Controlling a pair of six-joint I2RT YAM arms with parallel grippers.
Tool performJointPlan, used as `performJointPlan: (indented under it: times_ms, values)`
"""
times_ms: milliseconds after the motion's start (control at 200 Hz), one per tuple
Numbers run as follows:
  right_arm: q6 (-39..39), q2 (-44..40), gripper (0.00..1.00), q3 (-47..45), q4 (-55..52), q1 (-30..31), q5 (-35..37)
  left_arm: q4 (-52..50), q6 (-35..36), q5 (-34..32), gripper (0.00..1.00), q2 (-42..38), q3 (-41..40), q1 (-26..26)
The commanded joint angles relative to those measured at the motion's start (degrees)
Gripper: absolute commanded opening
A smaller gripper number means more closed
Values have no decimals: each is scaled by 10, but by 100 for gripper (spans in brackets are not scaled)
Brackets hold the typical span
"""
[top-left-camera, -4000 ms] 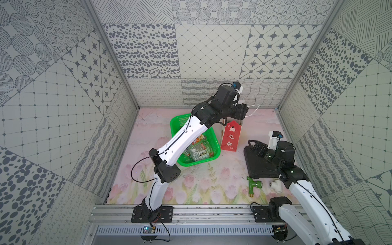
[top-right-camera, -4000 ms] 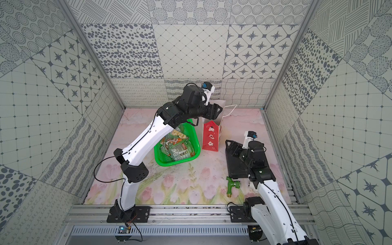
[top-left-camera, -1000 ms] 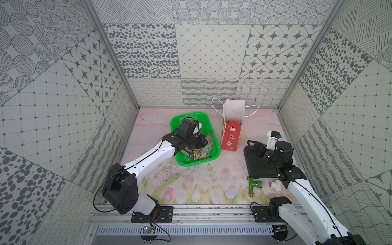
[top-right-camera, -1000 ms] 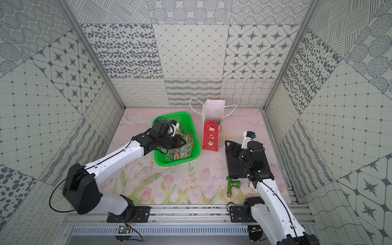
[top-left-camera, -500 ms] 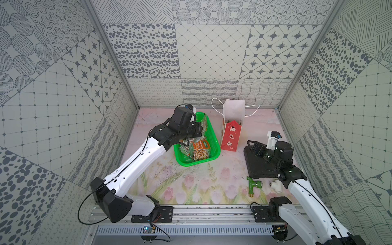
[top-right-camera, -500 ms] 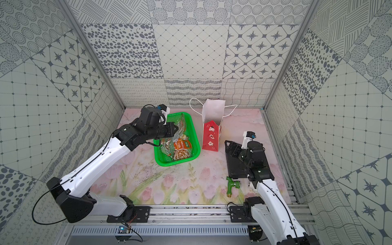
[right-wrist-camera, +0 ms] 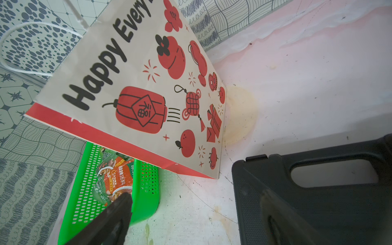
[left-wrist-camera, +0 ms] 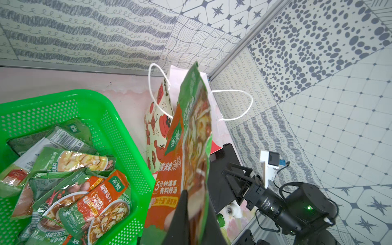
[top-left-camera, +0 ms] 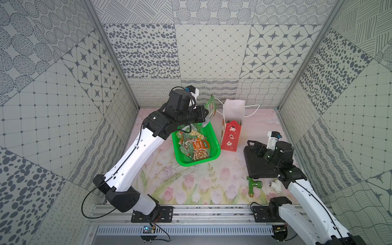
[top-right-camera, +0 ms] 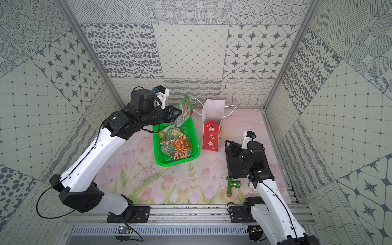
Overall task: Place the condiment packets inside the bag
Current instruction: Place the condiment packet in the paper bag.
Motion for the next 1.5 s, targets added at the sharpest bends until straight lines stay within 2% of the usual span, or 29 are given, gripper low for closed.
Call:
performJointPlan:
  times_ms: [0,560,820,1026,1321,1496]
  values:
    - [-7,-8,97,-3,12,3,7,21,-13,69,0,39,64,-6]
    - [-6,-8,97,1,9,3,1,95,-92,92,0,251,236,-12]
    - [-4,0,97,1,11,3,-6,105,-114,62,0,348,305,-19]
    - [-3,-3,97,1,12,4,-10,89,-122,56,0,380,306,-22]
    - [-1,0,97,1,14,5,-17,29,-119,101,0,383,307,-38]
    - [-2,-1,97,1,14,6,-17,-11,-110,108,22,367,307,-45]
